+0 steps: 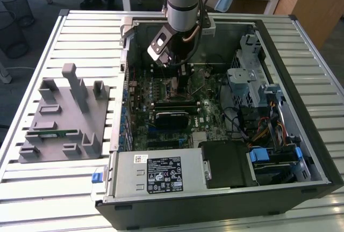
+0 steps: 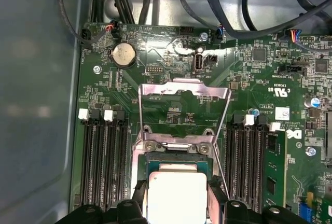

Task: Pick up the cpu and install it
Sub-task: 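Place the cpu into insertion slot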

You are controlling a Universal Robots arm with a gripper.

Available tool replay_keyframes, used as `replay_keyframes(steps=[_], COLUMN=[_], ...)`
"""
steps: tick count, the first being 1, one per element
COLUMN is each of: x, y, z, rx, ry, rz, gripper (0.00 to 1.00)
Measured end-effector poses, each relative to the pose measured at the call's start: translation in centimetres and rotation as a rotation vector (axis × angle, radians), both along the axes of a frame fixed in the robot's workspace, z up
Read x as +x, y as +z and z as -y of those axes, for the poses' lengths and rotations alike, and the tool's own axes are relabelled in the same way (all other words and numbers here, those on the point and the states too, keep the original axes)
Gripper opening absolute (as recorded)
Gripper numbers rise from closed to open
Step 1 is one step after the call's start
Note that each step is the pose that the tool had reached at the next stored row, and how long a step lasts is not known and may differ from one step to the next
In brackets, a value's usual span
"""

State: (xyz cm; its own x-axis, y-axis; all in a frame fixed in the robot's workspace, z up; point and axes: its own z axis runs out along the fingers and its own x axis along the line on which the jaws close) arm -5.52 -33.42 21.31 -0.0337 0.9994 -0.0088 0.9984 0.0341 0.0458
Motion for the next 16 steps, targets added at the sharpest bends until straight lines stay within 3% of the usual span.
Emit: replay_keyframes(steps=[16], x=[-0.13], y=[-0.92], z=[0.02], rx=[0.0004], ry=[-0.001], rz=[0.0], gripper=[0.54])
